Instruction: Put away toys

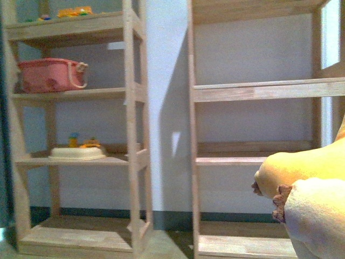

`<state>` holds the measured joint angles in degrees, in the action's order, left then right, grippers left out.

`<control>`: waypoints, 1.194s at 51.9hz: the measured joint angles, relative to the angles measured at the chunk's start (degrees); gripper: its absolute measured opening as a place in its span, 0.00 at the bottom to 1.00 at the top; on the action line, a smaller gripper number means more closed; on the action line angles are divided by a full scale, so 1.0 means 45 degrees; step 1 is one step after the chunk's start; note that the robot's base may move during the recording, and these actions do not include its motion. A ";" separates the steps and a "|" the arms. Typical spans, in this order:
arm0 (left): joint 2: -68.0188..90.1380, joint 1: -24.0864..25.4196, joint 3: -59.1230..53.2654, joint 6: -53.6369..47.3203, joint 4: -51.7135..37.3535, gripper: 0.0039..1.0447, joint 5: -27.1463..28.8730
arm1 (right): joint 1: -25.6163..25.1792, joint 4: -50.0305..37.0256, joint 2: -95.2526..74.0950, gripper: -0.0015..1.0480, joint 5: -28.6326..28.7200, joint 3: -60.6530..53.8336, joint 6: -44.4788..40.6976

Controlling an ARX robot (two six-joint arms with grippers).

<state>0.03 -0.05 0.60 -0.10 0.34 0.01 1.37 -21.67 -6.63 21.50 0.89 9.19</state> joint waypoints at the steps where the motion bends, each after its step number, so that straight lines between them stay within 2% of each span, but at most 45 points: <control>1: 0.0000 0.0000 0.0000 0.0000 0.0000 0.94 0.0000 | 0.0000 0.0000 0.0000 0.07 0.0005 0.0000 0.0000; 62: 0.0005 0.0000 0.0000 0.0000 0.0000 0.94 -0.0010 | -0.0019 0.0000 0.0000 0.07 0.0024 0.0000 0.0000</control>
<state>0.05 -0.05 0.60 -0.10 0.34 -0.03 1.28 -21.67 -6.63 21.61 0.89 9.19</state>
